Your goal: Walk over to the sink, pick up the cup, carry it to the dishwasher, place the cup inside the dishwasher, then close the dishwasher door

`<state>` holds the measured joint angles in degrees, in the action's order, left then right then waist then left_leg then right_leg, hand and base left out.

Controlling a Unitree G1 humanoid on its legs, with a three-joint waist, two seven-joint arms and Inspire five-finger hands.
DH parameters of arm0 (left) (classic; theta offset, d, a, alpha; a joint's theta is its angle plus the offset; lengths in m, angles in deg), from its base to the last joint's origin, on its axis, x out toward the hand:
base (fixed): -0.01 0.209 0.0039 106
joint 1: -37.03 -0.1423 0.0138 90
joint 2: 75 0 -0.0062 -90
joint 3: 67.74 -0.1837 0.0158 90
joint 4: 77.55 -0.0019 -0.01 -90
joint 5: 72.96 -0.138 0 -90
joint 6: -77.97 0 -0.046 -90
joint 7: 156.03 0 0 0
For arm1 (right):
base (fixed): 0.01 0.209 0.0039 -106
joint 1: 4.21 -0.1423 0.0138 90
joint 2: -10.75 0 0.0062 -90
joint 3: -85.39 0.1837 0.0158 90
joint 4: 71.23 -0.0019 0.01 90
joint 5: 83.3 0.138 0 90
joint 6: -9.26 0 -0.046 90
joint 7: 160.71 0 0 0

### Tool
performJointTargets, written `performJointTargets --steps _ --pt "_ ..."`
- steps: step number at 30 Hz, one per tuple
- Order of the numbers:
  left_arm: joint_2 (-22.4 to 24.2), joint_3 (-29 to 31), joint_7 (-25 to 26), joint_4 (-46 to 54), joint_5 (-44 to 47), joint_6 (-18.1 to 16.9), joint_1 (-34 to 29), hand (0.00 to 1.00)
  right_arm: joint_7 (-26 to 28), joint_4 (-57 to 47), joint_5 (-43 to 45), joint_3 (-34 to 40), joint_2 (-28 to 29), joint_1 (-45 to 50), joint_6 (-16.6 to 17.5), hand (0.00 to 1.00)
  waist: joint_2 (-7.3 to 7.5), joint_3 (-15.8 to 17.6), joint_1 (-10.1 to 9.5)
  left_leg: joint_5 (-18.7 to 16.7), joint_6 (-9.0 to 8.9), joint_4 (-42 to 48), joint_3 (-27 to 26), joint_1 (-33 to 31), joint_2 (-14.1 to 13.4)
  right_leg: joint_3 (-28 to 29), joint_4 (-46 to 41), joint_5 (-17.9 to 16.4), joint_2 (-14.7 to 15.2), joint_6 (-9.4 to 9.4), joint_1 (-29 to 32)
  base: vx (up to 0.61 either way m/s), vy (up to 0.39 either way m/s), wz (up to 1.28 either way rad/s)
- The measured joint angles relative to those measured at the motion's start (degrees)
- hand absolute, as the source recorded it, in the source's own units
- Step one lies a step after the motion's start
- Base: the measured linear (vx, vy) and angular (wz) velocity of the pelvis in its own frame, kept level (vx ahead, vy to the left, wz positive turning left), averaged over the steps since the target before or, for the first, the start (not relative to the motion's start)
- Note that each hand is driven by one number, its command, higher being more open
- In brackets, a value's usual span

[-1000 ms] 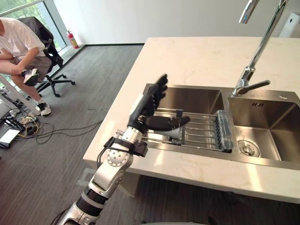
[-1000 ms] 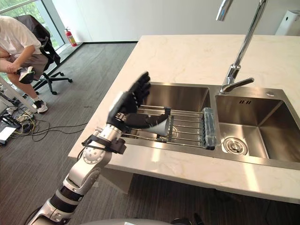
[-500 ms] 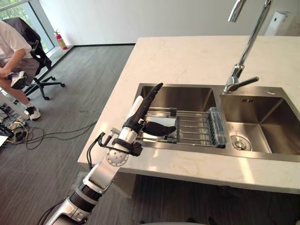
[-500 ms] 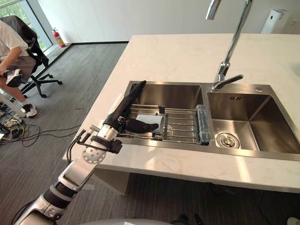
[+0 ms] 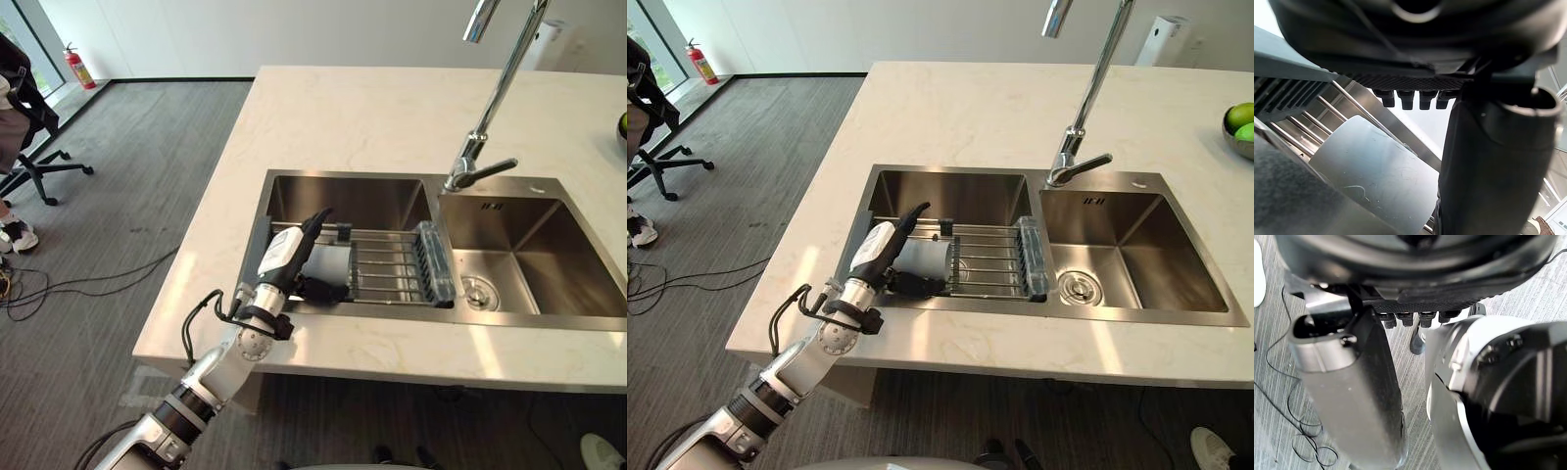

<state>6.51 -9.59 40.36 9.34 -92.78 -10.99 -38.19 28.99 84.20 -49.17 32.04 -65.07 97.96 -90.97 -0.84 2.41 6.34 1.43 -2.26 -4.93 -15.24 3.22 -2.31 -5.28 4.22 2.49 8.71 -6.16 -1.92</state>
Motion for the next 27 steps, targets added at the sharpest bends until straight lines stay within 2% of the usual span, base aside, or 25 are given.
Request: performJointTargets --steps 4,13,18,23,27 --pt "-0.04 -0.06 -0.03 -1.1 -1.57 0.4 0.77 1.0 -0.27 -0.2 0.06 -2.14 -0.11 0.24 0.23 1.0 -0.02 -0.06 0.01 -0.01 -0.02 -0.02 -0.42 0.2 -0.14 0.23 0.17 0.12 -0.09 -0.03 -0.02 -0.05 -0.035 -0.05" --pt "-1.28 -0.23 -3.68 -4.89 -1.63 4.48 3.04 1.0 -0.73 -0.77 0.73 -8.17 -0.63 0.74 1.13 1.0 -0.02 -0.18 0.57 -0.16 -0.25 -0.03 -1.0 0.43 -0.63 0.15 0.65 0.39 -0.62 -0.03 -0.13 -0.02 -0.036 -0.03" --pt "-1.42 -0.27 -4.9 -5.3 -5.06 3.99 3.74 1.0 -0.89 -0.77 0.76 -10.67 -1.28 0.75 1.33 1.0 -0.11 -0.24 0.69 -0.15 -0.25 -0.03 -1.0 0.62 -0.65 0.06 0.68 0.4 -0.64 -0.03 -0.32 -0.03 -0.035 0.0" --pt "-2.28 -1.88 -7.71 -6.15 -6.1 3.62 5.78 1.0 -1.02 -0.69 1.76 -11.32 -1.7 0.85 1.23 1.0 -0.15 -0.42 0.71 -0.15 -0.25 -0.03 -0.97 0.76 -0.64 0.03 0.9 0.4 -0.62 -0.04 -0.45 -0.04 -0.033 0.0" --pt "-2.64 -2.41 -11.18 -6.39 -6.08 5.74 6.85 1.0 -1.09 -0.7 2.31 -13.23 -2.29 0.77 1.14 1.0 -0.17 -0.42 0.98 -0.15 -0.26 -0.03 -0.96 0.74 -0.63 0.03 0.9 0.4 -0.63 -0.05 -0.39 0.0 0.0 0.0"
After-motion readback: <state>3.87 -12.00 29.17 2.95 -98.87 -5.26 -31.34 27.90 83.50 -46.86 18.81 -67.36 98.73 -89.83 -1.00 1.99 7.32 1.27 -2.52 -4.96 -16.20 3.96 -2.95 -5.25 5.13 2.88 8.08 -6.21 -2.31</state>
